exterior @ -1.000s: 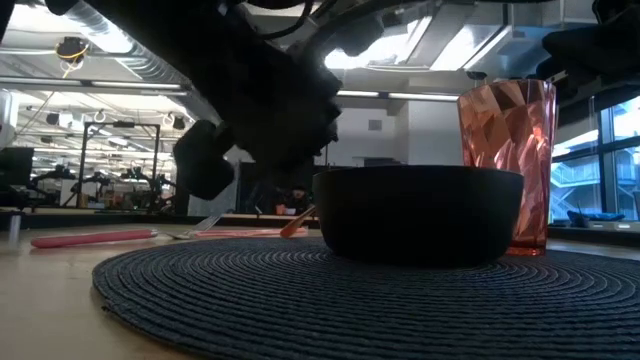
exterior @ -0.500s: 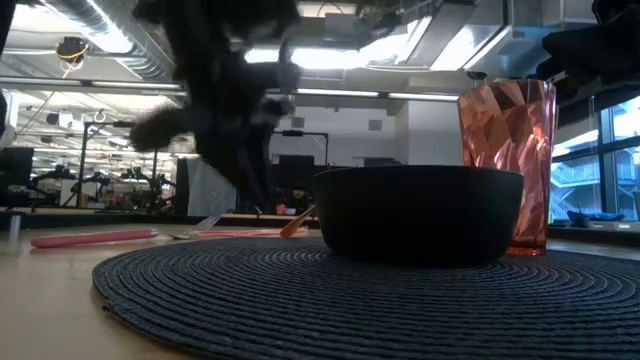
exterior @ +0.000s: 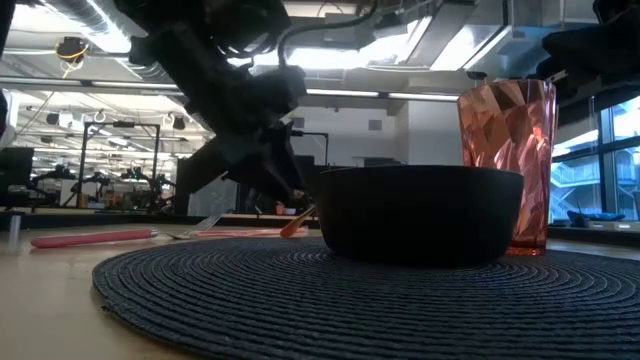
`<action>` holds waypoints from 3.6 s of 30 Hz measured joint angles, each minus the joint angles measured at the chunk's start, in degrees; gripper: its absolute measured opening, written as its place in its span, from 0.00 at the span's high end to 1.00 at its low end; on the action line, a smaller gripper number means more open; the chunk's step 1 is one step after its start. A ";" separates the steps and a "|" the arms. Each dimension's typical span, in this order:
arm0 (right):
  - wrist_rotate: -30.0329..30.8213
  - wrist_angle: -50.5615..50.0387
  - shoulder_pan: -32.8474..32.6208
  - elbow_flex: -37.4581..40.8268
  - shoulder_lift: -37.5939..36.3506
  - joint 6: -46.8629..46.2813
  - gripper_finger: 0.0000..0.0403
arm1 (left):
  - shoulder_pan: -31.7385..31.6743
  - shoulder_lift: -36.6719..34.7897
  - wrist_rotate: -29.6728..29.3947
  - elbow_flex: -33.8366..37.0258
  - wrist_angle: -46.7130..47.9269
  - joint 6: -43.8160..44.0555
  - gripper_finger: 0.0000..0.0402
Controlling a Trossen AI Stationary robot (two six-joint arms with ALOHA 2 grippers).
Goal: Pick & Place Utensil
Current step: Put the orange spoon in the black bowl
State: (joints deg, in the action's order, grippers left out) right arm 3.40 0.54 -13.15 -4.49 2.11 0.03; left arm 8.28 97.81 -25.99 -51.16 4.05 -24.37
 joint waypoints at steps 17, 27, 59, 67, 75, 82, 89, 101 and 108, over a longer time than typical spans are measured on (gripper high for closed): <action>0.00 0.00 0.00 0.00 0.00 -0.18 0.96 | -3.82 7.22 -5.07 0.02 -6.23 -2.57 0.65; 0.00 0.00 -0.02 0.00 0.00 -0.79 0.96 | -4.67 7.22 -4.86 0.00 -7.04 -1.84 0.81; 0.00 0.00 0.00 0.00 0.00 -0.44 0.96 | -5.50 7.20 0.26 0.00 -9.41 -2.57 0.70; 0.00 0.00 0.00 0.00 0.01 -0.42 0.96 | -5.84 7.20 3.83 0.00 -9.57 -3.60 0.70; 0.00 0.00 -0.02 0.00 0.00 -0.38 0.96 | -6.37 7.20 4.64 0.00 -10.99 -5.05 0.71; 0.00 0.00 -0.01 0.00 0.00 0.01 0.96 | -7.12 7.20 6.08 0.00 -12.16 -5.41 0.73; 0.00 0.01 0.00 0.00 0.00 0.00 0.96 | -7.09 7.20 6.38 0.00 -13.35 -6.70 0.93; 0.00 0.01 -0.01 0.00 0.00 0.00 0.96 | -3.78 7.20 -1.42 0.00 -13.86 -10.04 1.00; 0.00 0.02 -0.01 0.00 0.00 0.00 0.96 | -2.22 7.20 -4.19 0.00 -15.43 -11.81 1.00</action>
State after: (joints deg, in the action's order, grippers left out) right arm 3.40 0.56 -13.16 -4.49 2.11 0.03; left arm 6.07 105.01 -30.18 -51.16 -11.38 -36.19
